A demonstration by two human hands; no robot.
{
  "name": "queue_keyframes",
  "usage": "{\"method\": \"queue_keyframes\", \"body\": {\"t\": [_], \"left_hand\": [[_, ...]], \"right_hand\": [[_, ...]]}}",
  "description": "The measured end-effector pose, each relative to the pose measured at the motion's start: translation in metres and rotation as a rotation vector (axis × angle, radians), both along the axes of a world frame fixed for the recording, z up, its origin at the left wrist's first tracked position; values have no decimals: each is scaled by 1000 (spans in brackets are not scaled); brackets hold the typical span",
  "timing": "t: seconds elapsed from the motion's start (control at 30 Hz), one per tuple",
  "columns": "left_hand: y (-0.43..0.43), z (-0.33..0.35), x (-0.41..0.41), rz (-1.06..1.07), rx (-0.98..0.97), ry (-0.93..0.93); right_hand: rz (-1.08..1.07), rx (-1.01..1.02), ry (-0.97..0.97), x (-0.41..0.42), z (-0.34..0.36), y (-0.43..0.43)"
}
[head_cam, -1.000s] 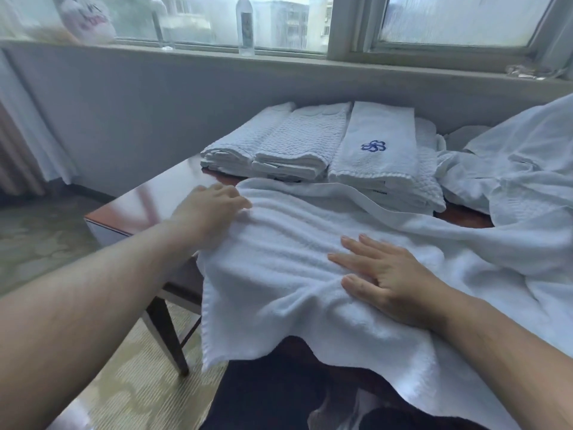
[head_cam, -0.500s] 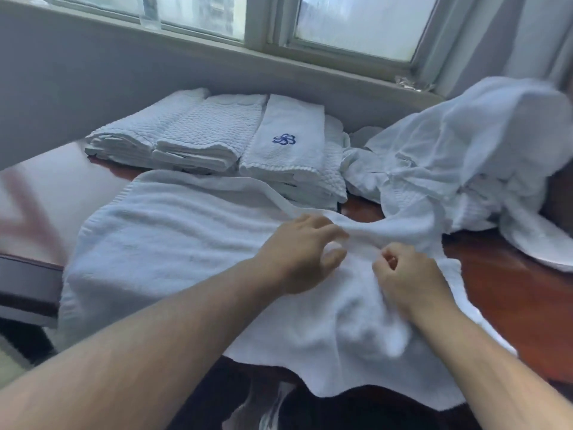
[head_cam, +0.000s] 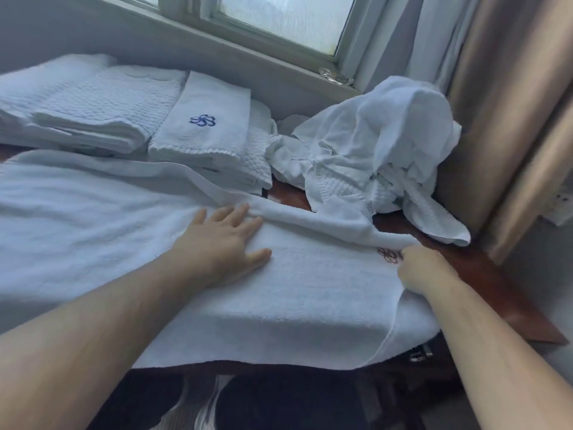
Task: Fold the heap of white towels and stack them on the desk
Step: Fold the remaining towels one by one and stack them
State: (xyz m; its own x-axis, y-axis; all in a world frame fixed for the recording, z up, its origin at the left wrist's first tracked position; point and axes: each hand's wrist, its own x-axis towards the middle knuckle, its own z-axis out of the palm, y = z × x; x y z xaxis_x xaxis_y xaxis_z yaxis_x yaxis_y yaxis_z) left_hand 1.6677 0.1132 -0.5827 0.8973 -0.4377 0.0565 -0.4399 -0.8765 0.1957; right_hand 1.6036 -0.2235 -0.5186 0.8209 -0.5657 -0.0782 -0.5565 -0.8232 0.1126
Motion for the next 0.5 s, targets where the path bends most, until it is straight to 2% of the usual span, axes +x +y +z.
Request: {"method": "queue_keyframes", "body": {"t": [0.1, 0.17, 0.23, 0.3, 0.37, 0.5], "left_hand": [[-2, 2, -1, -2, 5, -23], [-4, 5, -6, -107, -30, -132], [-7, 8, -12, -300, -70, -201], [-8, 9, -17, -398, -75, -152], [-7, 6, -18, -402, -26, -106], [3, 4, -16, -316, 37, -21]], "right_hand": [[87, -66, 198, -2, 18, -24], [83, -87, 201, 2, 25, -30], [135, -42, 78, 6, 29, -21], [269, 125, -48, 13, 26, 0], [328, 267, -115, 17, 19, 23], [300, 261, -253, 32, -5, 51]]}}
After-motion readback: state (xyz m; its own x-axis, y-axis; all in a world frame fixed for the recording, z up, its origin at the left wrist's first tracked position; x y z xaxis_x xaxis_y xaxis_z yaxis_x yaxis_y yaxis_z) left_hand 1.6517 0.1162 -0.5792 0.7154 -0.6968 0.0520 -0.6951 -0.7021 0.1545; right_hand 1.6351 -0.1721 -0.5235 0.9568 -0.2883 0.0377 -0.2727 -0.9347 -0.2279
